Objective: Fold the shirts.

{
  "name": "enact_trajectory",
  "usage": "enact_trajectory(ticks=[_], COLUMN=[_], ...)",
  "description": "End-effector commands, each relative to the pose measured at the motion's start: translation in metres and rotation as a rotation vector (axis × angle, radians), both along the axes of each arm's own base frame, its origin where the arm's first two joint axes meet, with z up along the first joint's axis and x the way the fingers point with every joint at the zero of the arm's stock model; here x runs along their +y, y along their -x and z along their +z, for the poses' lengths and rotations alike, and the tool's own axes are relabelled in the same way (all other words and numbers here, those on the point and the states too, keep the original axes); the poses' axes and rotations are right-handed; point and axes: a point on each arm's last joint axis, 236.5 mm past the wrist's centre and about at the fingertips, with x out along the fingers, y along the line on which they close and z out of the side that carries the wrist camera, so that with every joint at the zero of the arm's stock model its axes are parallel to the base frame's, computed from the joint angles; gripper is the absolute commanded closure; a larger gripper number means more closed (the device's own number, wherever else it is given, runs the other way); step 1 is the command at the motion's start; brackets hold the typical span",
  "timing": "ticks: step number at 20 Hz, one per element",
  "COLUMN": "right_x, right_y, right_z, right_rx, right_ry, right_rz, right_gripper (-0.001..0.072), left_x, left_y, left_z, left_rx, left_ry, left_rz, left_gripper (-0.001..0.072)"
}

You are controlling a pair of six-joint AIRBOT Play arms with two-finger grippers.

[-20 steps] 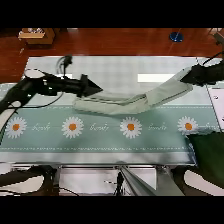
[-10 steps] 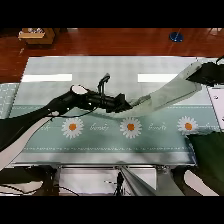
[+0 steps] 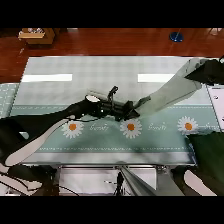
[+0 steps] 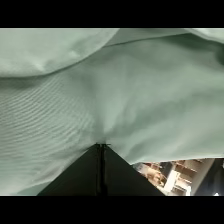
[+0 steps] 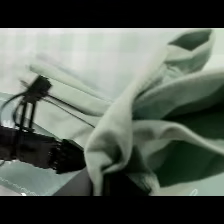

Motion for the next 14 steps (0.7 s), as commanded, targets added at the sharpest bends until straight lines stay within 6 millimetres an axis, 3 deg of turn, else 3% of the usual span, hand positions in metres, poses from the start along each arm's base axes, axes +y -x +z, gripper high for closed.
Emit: enact_trajectory(ticks=[1, 5, 8, 11, 14], right_x=[0.007, 0.013, 0.015, 0.024, 0.059], right_y=[0.0, 0.002, 0.002, 0.004, 0.003], right_z=[0.006, 0.01, 0.012, 0.01, 0.003], right_rx=[-0.009, -0.013, -0.015, -0.012, -0.044], right_ry=[-0.033, -0.063, -0.07, -0.062, 0.012], right_rz=[0.011, 0.025, 0.03, 0.059, 0.145], right_gripper=[0.0692, 0.0692, 0.0692, 0.0692, 0.0692], left_x=[-0.036, -0.062, -0.05, -0.009, 0.058], left_y=[0.012, 0.002, -0.006, -0.031, -0.062], left_z=[0.002, 0.005, 0.021, 0.055, 0.111], left_rx=[0.027, 0.009, -0.009, -0.144, -0.325], left_ry=[0.047, 0.074, 0.126, 0.088, 0.009], left_rz=[-0.024, -0.034, -0.075, -0.114, -0.105], left_gripper=[0.0681, 0.0681, 0.0683, 0.0685, 0.0684])
